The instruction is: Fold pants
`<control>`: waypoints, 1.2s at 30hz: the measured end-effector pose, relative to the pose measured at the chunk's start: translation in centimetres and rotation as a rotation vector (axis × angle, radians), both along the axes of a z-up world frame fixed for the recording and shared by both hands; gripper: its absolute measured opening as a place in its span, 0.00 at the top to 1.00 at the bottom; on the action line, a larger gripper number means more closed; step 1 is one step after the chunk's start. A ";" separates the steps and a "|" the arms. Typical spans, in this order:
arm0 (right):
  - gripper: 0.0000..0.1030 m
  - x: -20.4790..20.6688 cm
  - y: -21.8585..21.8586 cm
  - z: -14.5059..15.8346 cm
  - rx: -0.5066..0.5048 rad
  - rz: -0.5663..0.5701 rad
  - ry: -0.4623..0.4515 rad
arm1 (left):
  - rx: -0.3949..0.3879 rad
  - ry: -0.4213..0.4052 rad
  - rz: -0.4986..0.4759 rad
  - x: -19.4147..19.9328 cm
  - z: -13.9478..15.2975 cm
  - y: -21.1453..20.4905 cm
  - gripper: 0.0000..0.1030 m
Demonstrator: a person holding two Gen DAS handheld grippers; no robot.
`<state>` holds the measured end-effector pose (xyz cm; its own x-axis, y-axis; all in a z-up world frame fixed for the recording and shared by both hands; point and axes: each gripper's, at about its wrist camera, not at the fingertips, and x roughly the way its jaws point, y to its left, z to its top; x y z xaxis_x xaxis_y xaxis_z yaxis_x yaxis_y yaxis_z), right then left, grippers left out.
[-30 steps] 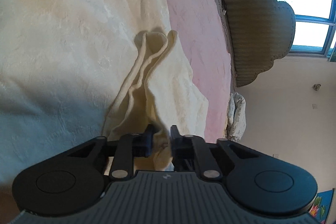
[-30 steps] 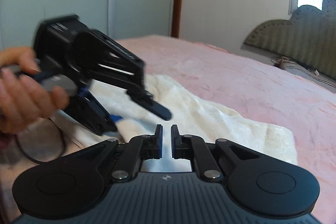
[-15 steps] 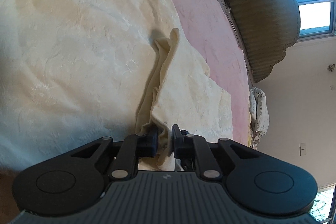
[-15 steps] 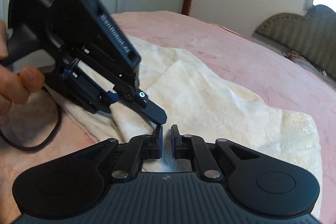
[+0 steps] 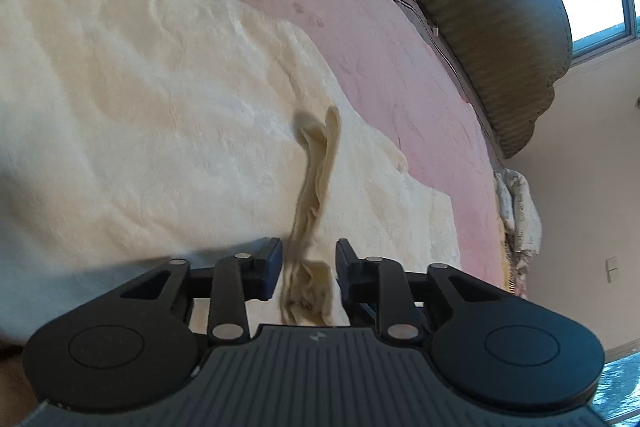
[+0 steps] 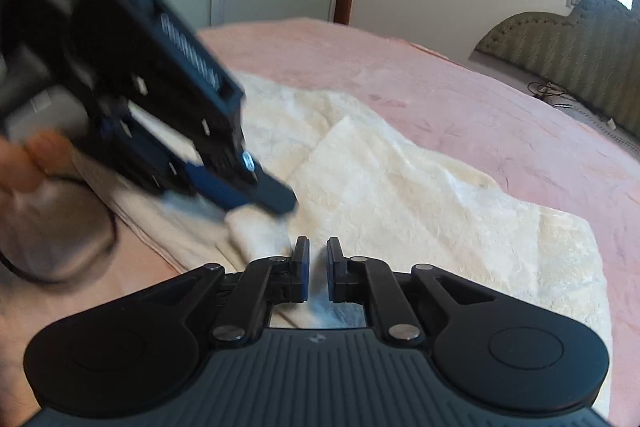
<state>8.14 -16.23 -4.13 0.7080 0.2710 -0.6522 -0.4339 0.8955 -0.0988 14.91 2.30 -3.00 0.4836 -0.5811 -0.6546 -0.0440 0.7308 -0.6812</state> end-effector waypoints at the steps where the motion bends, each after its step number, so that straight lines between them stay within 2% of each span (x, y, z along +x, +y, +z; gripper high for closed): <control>1: 0.92 0.0 -0.2 0.2 0.017 -0.009 0.003 | 0.034 -0.027 -0.003 0.3 0.7 0.0 0.61; 3: 0.91 0.0 -0.8 0.9 0.089 -0.029 -0.005 | 0.111 -0.093 -0.030 1.3 2.1 -0.9 0.55; 5: 0.91 -0.1 -1.1 1.4 0.144 -0.033 -0.002 | 0.232 -0.184 -0.047 2.2 3.3 -2.7 0.39; 6: 0.91 0.0 -1.0 1.4 0.155 -0.024 0.009 | 0.303 -0.223 -0.046 2.9 3.5 -3.7 0.34; 8: 0.91 0.4 -0.5 0.8 0.120 -0.020 0.036 | 0.444 -0.235 -0.016 4.1 3.1 -5.4 0.34; 9: 0.91 0.5 -0.3 0.5 0.105 -0.027 0.034 | 0.479 -0.215 -0.006 4.7 2.6 -5.9 0.34; 11: 0.91 0.5 -0.5 0.8 0.128 -0.050 0.036 | 0.474 -0.184 0.009 5.2 2.0 -5.9 0.34; 13: 0.91 -0.2 -0.8 1.7 0.155 -0.049 0.001 | 0.474 -0.217 0.029 4.0 2.4 -4.9 0.34; 15: 0.91 -0.5 -0.7 2.1 0.157 -0.040 -0.025 | 0.509 -0.243 0.041 2.9 3.0 -4.4 0.33; 19: 0.91 0.5 -0.4 0.5 0.131 -0.037 0.044 | 0.560 -0.256 0.053 0.7 3.2 -2.5 0.30; 23: 0.91 0.4 -1.0 1.0 0.188 -0.064 0.019 | 0.577 -0.232 0.077 -1.1 2.8 -0.2 0.30; 27: 0.91 0.6 -0.9 1.1 0.179 -0.073 0.012 | 0.610 -0.224 0.126 -1.7 2.6 1.6 0.28; 30: 0.91 1.1 -1.0 0.4 0.190 -0.085 0.039 | 0.665 -0.237 0.132 -2.0 2.4 1.9 0.26; 36: 0.87 0.8 -1.3 -0.1 0.204 -0.096 0.026 | 0.701 -0.261 0.114 -2.4 2.1 1.6 0.20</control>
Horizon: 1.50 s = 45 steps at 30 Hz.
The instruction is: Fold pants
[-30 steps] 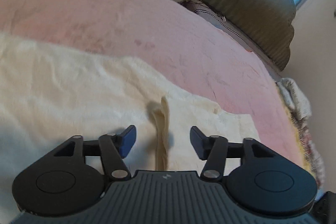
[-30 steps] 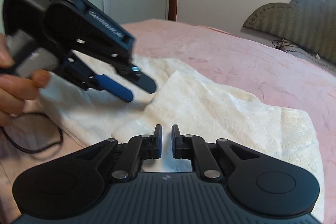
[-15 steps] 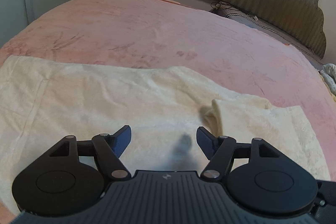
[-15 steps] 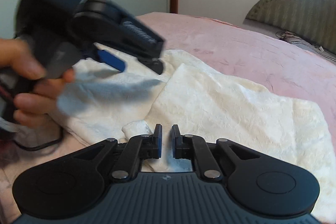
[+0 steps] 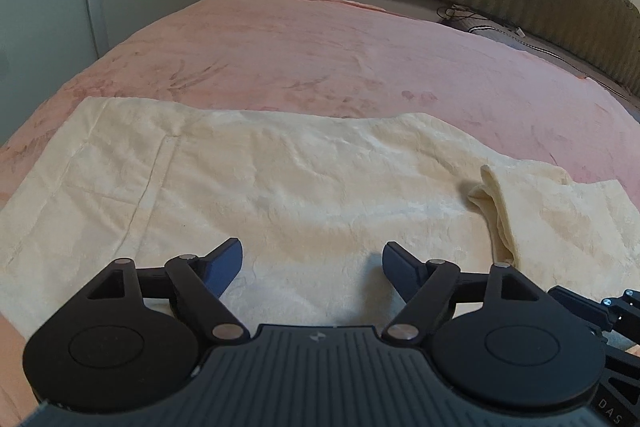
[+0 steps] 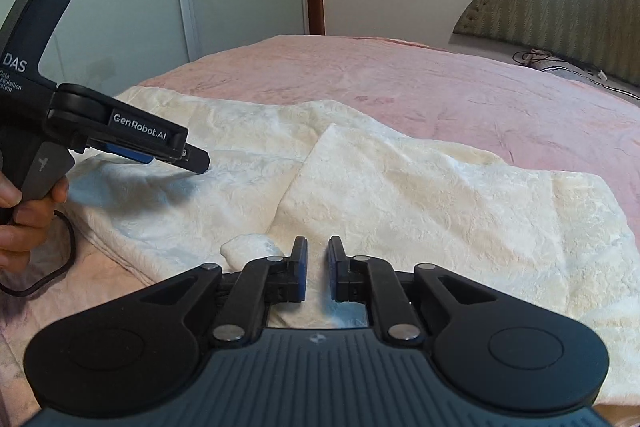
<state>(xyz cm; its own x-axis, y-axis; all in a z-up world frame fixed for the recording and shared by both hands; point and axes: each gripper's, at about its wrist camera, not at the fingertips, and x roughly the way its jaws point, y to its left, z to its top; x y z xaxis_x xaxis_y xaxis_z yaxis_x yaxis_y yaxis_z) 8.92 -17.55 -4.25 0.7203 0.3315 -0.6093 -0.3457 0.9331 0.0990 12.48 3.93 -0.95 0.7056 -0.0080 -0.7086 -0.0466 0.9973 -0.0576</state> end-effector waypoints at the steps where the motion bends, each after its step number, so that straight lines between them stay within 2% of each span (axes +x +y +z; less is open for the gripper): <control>1: 0.86 0.0 -0.1 -0.2 0.002 -0.004 -0.003 | 0.002 -0.003 -0.005 0.0 -0.1 -0.1 0.17; 4: 0.85 0.1 -0.3 -0.5 0.021 -0.012 -0.012 | 0.018 -0.012 -0.003 -0.1 -0.4 -0.3 0.10; 14: 0.84 0.5 -0.4 -0.7 0.028 -0.015 -0.009 | 0.051 -0.060 -0.025 -1.1 -1.1 -0.3 0.00; 20: 0.84 0.6 -0.5 -0.8 0.042 -0.019 -0.002 | 0.071 -0.120 -0.050 -2.0 -2.1 -0.3 0.00; 25: 0.82 0.5 -0.5 -0.8 0.045 -0.027 -0.004 | 0.071 -0.126 -0.049 -2.1 -2.3 -0.3 0.00; 28: 0.70 0.5 -0.9 -0.8 0.052 -0.060 0.000 | 0.070 -0.130 -0.052 -2.0 -2.3 -0.2 0.00; 29: 0.59 0.5 -1.0 -0.8 0.051 -0.077 0.001 | 0.072 -0.131 -0.053 -2.1 -2.4 -0.2 0.00; 30: 0.41 0.5 -1.1 -0.7 0.045 -0.108 0.002 | 0.072 -0.132 -0.053 -2.1 -2.3 -0.2 0.00; 31: 0.29 0.6 -1.2 -0.7 0.031 -0.146 0.004 | 0.071 -0.133 -0.053 -2.1 -2.3 -0.2 0.00; 32: 0.08 0.7 -1.3 -0.8 0.013 -0.191 0.010 | 0.070 -0.133 -0.053 -2.1 -2.3 -0.2 0.00; 33: 0.00 0.9 -1.6 -0.9 0.005 -0.233 0.024 | 0.071 -0.133 -0.053 -2.1 -2.3 -0.1 0.00; 36: 0.00 1.0 -2.1 -1.1 0.035 -0.236 0.039 | 0.078 -0.132 -0.053 -2.1 -2.4 -0.2 0.00; 45: 0.00 1.3 -2.1 -1.1 0.019 -0.235 0.044 | 0.082 -0.119 -0.040 -2.4 -1.4 0.3 0.02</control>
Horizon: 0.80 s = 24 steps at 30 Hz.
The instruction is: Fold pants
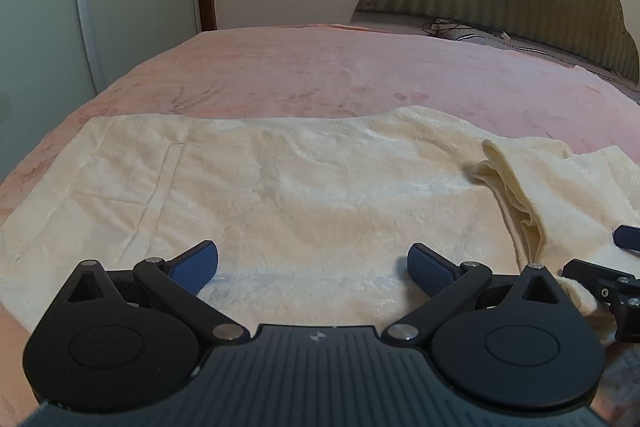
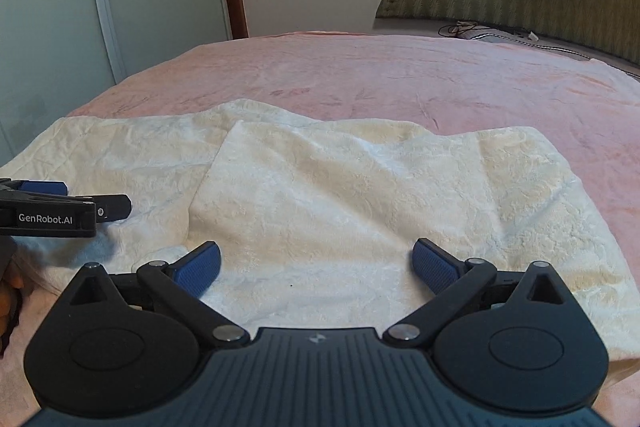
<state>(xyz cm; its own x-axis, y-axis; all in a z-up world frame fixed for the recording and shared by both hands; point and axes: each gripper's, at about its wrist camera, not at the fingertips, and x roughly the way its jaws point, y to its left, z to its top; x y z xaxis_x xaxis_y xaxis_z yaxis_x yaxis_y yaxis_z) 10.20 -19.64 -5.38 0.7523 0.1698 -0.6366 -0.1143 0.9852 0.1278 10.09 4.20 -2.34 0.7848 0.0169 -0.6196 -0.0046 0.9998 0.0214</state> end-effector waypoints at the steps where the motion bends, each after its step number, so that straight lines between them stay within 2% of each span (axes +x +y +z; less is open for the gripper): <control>1: 0.00 0.0 0.0 0.0 0.002 0.000 0.000 | -0.008 -0.010 0.009 -0.3 0.6 0.6 0.02; 3: 0.00 0.0 0.1 0.0 0.003 0.000 0.000 | 0.006 -0.049 0.037 -0.9 1.9 2.0 0.02; 7: 0.00 0.0 0.2 0.0 -0.001 0.000 0.001 | 0.095 -0.117 0.116 -1.4 3.6 4.8 0.01; 9: 0.00 -0.1 0.2 0.0 0.000 0.000 0.001 | 0.121 -0.068 0.104 -0.4 2.8 5.4 0.01; 11: 0.00 -0.1 0.0 0.0 0.002 0.001 0.001 | 0.126 0.016 0.090 0.6 1.4 5.4 0.07; 13: 0.00 -0.1 0.0 0.0 -0.001 0.001 0.001 | 0.113 0.029 0.073 0.6 0.8 5.4 0.10; 18: 0.00 -0.4 1.1 1.3 -0.038 0.002 -0.011 | 0.054 -0.055 0.127 -1.3 2.5 8.1 0.05; 21: 0.00 -1.6 3.8 3.4 -0.065 0.131 -0.115 | 0.005 -0.049 0.191 -2.3 3.7 11.0 0.05; 24: 0.00 -2.6 7.8 4.7 -0.122 0.303 -0.191 | -0.112 -0.024 0.244 -3.4 4.7 13.8 0.05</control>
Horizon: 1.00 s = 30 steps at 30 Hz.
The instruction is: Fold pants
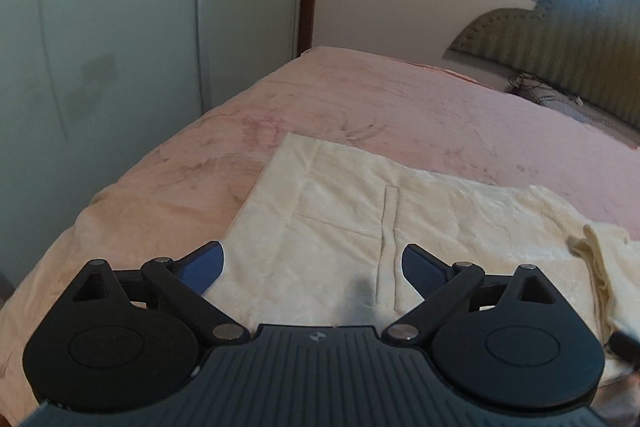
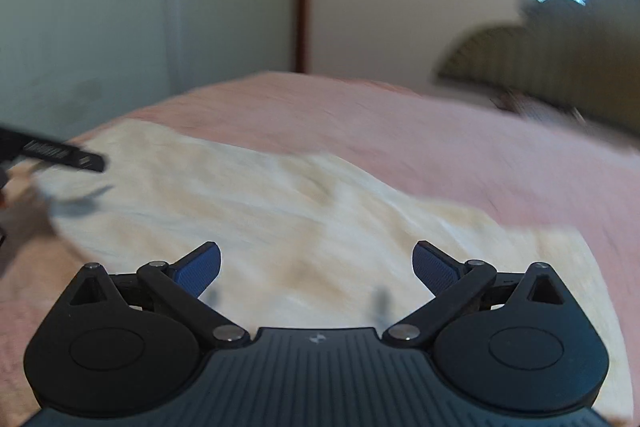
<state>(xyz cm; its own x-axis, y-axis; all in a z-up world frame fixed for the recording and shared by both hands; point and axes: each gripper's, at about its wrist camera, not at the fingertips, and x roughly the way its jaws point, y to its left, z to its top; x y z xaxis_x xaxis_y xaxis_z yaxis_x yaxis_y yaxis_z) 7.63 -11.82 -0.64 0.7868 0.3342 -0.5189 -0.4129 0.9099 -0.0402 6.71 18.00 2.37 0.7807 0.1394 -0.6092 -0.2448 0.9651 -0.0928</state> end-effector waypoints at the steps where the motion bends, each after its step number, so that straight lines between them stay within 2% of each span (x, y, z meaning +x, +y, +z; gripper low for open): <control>1: 0.00 -0.4 1.7 0.3 -0.036 0.064 -0.023 | -0.057 0.005 0.007 -0.5 0.2 1.0 0.05; 6: 0.02 -2.3 9.2 0.2 -0.251 0.326 -0.140 | -0.233 0.054 0.032 -1.9 0.2 3.6 0.05; 8: 0.03 -3.0 12.0 -0.6 -0.342 0.402 -0.195 | -0.327 0.076 0.021 -2.0 -0.4 4.6 0.05; 11: 0.04 -3.4 15.1 -1.8 -0.448 0.479 -0.249 | -0.473 0.123 0.048 -1.6 -2.0 6.1 0.06; 13: 0.11 -3.4 16.8 -2.7 -0.505 0.512 -0.266 | -0.568 0.124 0.060 -1.6 -2.9 7.0 0.05; 15: 0.27 -3.2 17.9 -3.3 -0.543 0.523 -0.271 | -0.617 0.113 0.076 -1.7 -3.2 7.4 0.05; 16: 0.32 -3.1 18.4 -3.6 -0.557 0.526 -0.278 | -0.637 0.110 0.078 -1.6 -3.2 7.5 0.05; 18: 0.52 -3.1 19.5 -4.1 -0.591 0.540 -0.290 | -0.684 0.102 0.078 -1.3 -3.4 7.9 0.04; 19: 0.56 -3.1 20.0 -4.3 -0.609 0.549 -0.298 | -0.719 0.094 0.087 -1.2 -3.6 8.1 0.04; 21: 0.73 -3.3 20.9 -4.8 -0.650 0.577 -0.329 | -0.780 0.075 0.087 -0.8 -3.9 8.4 0.03; 22: 0.74 -3.3 21.1 -5.0 -0.659 0.581 -0.345 | -0.808 0.070 0.081 -0.5 -4.1 8.4 0.03; 24: 0.78 -2.9 21.1 -4.5 -0.630 0.570 -0.345 | -0.846 0.064 0.075 0.2 -4.3 8.2 0.03; 25: 0.78 -2.2 20.7 -3.9 -0.583 0.553 -0.320 | -0.856 0.057 0.065 0.7 -4.4 8.1 0.03; 30: 0.78 1.4 17.5 0.3 -0.272 0.469 -0.144 | -0.884 0.028 0.060 3.0 -5.0 8.4 0.04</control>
